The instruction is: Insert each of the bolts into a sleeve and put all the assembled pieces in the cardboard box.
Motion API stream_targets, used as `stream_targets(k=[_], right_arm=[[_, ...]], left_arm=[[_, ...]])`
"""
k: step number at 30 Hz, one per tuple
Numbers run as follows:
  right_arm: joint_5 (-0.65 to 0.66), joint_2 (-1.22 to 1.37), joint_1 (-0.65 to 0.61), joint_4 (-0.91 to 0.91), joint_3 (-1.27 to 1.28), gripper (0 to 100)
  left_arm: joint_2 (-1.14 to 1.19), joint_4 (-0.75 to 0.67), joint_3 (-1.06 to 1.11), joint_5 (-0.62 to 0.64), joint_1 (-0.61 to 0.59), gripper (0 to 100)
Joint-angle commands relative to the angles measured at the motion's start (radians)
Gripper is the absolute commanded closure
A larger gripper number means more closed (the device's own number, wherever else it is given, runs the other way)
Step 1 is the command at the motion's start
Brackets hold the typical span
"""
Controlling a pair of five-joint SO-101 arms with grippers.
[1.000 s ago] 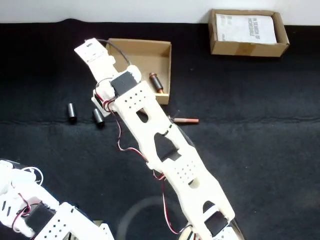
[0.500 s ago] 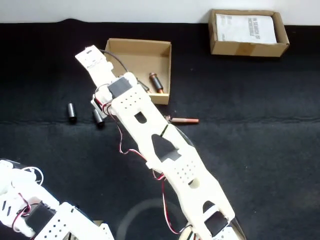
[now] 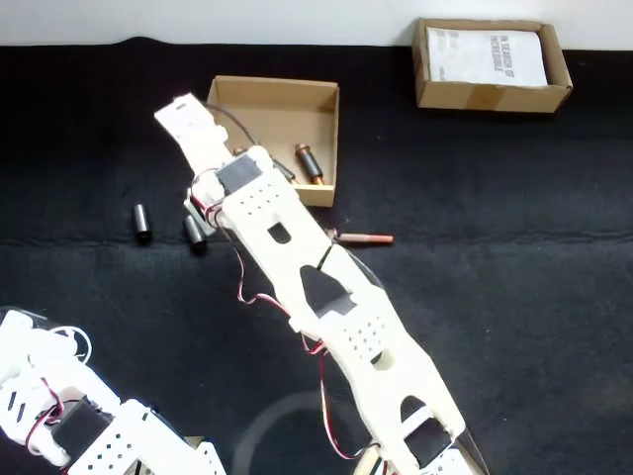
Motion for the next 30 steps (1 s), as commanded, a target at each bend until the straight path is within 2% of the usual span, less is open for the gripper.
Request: stream_targets(k=[1, 8, 17, 23, 25, 28, 30], right_arm=[[-0.002, 0.013, -0.036, -0.001, -0.008, 79.6], [-0.003, 0.079, -0.12, -0.101, -0.008, 79.6], [0.0, 0.15, -0.104, -0.234, -0.008, 79.6], [0.049, 0.154, -0.076, -0.286, -0.005, 79.7], [0.049, 0.154, -0.076, -0.282, 0.001, 83.0], [0.051, 0.156, -0.074, -0.268, 0.001, 99.2], [0.049, 0.156, -0.062, -0.252, 0.002, 97.5]], left_arm=[[-0.016, -0.017, 0.019, -0.005, 0.01, 98], [-0.016, -0.017, 0.019, -0.005, 0.01, 98], [-0.016, -0.017, 0.019, -0.005, 0.008, 98], [-0.019, -0.015, 0.019, -0.005, 0.01, 98], [-0.022, -0.015, 0.019, -0.005, 0.01, 98], [-0.022, -0.015, 0.019, -0.005, 0.01, 98], [-0.022, -0.015, 0.019, -0.005, 0.01, 98]])
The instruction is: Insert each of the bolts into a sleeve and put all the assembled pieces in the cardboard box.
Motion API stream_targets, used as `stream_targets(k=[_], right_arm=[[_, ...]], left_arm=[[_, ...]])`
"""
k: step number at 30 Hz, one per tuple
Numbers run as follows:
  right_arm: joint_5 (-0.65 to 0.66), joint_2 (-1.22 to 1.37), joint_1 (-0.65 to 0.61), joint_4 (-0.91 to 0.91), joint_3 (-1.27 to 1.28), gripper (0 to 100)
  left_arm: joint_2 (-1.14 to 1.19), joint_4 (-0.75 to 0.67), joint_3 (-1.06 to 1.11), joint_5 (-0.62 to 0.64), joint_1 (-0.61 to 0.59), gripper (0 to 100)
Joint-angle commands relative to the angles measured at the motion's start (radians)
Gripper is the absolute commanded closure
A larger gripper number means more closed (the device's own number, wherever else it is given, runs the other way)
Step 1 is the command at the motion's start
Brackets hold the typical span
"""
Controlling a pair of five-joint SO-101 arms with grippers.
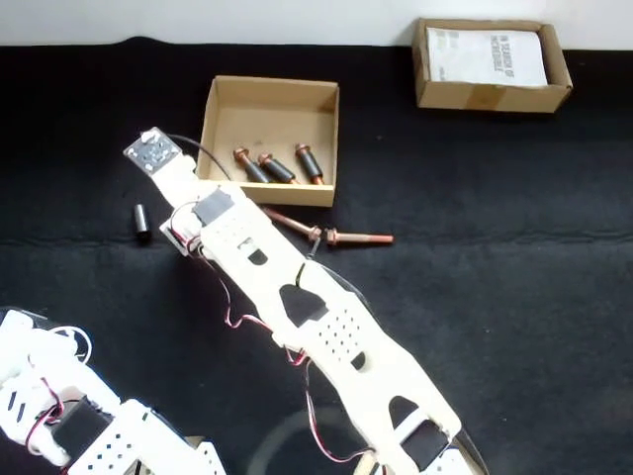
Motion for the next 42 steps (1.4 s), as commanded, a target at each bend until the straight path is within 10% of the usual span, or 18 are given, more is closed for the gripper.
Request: stream_targets(k=[1, 23, 31, 42], right_arm=[[0.008, -0.007, 0.025, 0.033, -0.005, 98.6], [-0.107, -0.366, 0.292, 0.722, -0.748, 99.1], [-0.12, -0.725, 0.532, 0.722, -0.461, 99.1], [-0.12, -1.549, 0.607, 0.719, 0.604, 99.1]], left_arm=[[-0.021, -0.015, 0.018, -0.005, 0.01, 98], [-0.019, 0.247, 0.018, -0.006, 0.32, 98], [-0.016, 0.379, 0.018, -0.068, 0.466, 98], [-0.016, 0.247, 0.018, -0.279, 0.621, 99]])
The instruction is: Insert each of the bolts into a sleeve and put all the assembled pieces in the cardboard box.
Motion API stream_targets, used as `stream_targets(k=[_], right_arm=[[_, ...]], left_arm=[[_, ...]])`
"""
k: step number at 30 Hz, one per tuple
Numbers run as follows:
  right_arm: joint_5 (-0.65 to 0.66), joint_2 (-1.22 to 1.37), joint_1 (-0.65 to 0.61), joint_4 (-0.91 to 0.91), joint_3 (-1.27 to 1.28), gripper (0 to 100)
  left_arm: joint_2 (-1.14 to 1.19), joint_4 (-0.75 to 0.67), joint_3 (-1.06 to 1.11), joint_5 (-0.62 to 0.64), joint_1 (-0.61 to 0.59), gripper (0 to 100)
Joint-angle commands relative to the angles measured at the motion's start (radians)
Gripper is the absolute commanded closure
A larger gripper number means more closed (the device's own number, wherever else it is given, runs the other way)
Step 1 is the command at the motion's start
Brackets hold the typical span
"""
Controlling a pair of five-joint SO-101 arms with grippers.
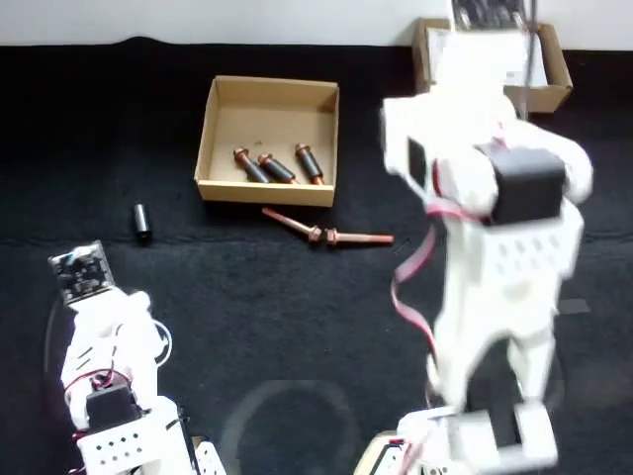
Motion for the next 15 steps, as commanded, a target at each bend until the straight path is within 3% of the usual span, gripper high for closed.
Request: stream_targets(k=[1, 9, 15], right_arm=[[-0.006, -0.323, 0.013, 0.008, 0.371, 99.1], [-0.008, -0.768, 0.016, 0.007, 0.846, 99.1], [-0.005, -0.995, 0.122, 0.007, 1.069, 99.1]], left_arm=[[-0.016, -0.098, 0.018, -0.041, 0.039, 99], [-0.013, -0.146, -0.027, -0.035, 0.145, 99], [0.015, 0.13, -0.127, -0.04, 0.28, 99]])
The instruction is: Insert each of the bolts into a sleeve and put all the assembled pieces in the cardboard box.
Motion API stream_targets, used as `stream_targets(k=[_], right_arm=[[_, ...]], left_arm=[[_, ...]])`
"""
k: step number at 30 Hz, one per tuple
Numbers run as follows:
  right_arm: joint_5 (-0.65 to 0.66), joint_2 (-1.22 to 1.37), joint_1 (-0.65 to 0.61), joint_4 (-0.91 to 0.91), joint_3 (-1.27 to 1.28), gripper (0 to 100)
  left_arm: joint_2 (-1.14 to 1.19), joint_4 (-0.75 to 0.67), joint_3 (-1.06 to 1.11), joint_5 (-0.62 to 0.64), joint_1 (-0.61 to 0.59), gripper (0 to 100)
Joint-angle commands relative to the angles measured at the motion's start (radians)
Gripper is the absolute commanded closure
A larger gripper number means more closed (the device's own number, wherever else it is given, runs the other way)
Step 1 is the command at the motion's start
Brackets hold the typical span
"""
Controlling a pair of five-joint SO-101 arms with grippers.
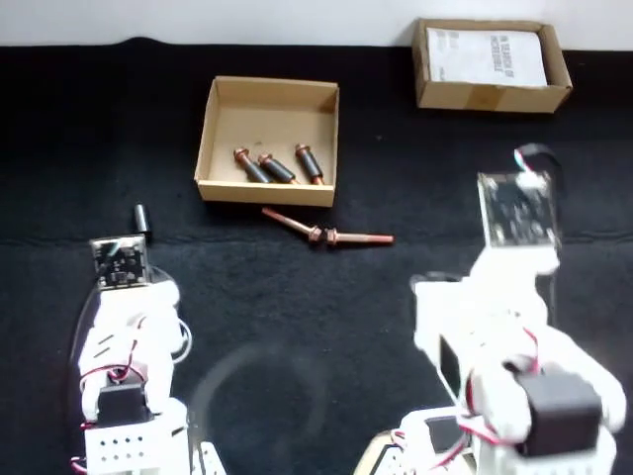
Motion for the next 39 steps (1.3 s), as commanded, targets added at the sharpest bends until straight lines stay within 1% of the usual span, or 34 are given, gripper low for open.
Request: stream_targets(k=[1, 3, 6, 11, 14, 20, 25, 27, 29, 33, 35, 39], right_arm=[[-0.003, -0.12, 0.059, 0.008, 0.101, 99.1], [-0.003, -0.171, 0.079, 0.008, 0.151, 99.1], [-0.003, -0.228, 0.09, 0.008, 0.2, 99.1], [-0.005, -0.266, 0.09, 0.01, 0.237, 99.1], [-0.006, -0.266, 0.09, 0.01, 0.24, 99.1], [-0.006, -0.268, 0.09, 0.01, 0.245, 99.1], [-0.006, -0.268, 0.09, 0.01, 0.246, 99.1], [-0.006, -0.268, 0.09, 0.01, 0.246, 99.1], [-0.006, -0.268, 0.09, 0.01, 0.248, 99.1], [-0.006, -0.269, 0.09, 0.01, 0.272, 99.1], [-0.006, -0.269, 0.09, 0.01, 0.286, 99.1], [-0.006, -0.269, 0.09, 0.008, 0.306, 99.1]], left_arm=[[0.039, 0.163, -0.108, -0.003, 0.105, 99], [0.116, 0.212, -0.162, -0.003, 0.163, 99], [0.298, 0.215, -0.292, -0.009, 0.216, 99], [0.728, 0.239, -0.642, -0.141, 0.232, 99], [0.995, 0.33, -0.868, -0.242, 0.232, 99], [1.428, 0.502, -1.254, -0.351, 0.232, 99], [1.641, 0.595, -1.443, -0.618, 0.263, 99], [1.689, 0.615, -1.484, -0.698, 0.289, 99], [1.724, 0.623, -1.511, -0.789, 0.318, 99], [1.765, 0.628, -1.534, -1.026, 0.374, 99], [1.782, 0.628, -1.547, -1.119, 0.395, 99], [1.834, 0.628, -1.609, -1.297, 0.404, 99]])
